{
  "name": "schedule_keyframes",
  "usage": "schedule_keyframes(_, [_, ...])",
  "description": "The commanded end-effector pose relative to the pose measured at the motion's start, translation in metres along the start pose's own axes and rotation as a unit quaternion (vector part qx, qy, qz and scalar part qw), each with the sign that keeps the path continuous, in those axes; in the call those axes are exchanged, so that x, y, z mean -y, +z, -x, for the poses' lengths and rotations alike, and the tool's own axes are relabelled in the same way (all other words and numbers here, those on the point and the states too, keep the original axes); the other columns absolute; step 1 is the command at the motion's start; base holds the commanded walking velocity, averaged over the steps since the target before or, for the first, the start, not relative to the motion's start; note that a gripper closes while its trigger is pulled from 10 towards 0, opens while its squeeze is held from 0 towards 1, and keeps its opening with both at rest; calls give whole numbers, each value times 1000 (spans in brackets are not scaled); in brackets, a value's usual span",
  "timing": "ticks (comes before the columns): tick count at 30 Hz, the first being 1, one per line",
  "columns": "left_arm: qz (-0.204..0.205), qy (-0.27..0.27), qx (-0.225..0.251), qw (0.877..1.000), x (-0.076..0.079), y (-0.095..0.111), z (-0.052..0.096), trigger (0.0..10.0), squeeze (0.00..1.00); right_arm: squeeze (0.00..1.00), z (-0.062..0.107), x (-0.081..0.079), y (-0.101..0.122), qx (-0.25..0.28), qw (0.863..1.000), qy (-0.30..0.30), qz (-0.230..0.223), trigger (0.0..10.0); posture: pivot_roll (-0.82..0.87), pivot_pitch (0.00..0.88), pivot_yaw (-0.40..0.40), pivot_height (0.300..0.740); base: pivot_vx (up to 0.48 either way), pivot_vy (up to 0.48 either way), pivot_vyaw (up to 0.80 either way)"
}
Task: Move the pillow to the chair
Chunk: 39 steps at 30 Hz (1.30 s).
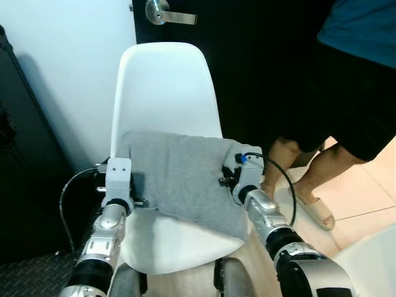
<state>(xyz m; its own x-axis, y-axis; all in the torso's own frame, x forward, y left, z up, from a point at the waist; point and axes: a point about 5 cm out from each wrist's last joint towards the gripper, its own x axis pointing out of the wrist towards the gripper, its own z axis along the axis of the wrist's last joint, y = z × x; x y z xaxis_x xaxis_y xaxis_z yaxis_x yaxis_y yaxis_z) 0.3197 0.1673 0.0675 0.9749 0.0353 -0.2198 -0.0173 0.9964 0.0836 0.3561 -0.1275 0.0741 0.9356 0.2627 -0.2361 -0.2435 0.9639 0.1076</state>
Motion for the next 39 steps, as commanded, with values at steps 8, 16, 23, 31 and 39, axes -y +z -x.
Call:
schedule_keyframes(8, [-11, -50, -4, 999, 23, 4, 4, 10000, 1000, 1000, -3, -13, -7, -47, 997, 41, 37, 10000, 67, 94, -124, 605, 0, 0, 0])
schedule_keyframes(16, [-23, -58, -15, 998, 24, -6, 12, 10000, 1000, 1000, -1, -5, -8, -55, 998, 23, 36, 10000, 68, 68, -123, 605, 0, 0, 0])
schedule_keyframes(23, [-27, -2, -28, 999, -1, -15, 34, 10000, 1000, 0, 3, 19, 5, 8, 998, -54, -1, 10000, 84, 27, -140, 605, 0, 0, 0])
schedule_keyframes(31, [-27, 39, -33, 998, -21, -16, 53, 10000, 0, 0, 6, 23, 7, 45, 995, -64, -67, 10000, 92, 6, -139, 605, 0, 0, 0])
schedule_keyframes(39, [-32, 66, -10, 997, -39, -9, 63, 10000, 0, 0, 3, 2, 6, 51, 997, -3, -57, 10000, 96, 0, -143, 605, 0, 0, 0])
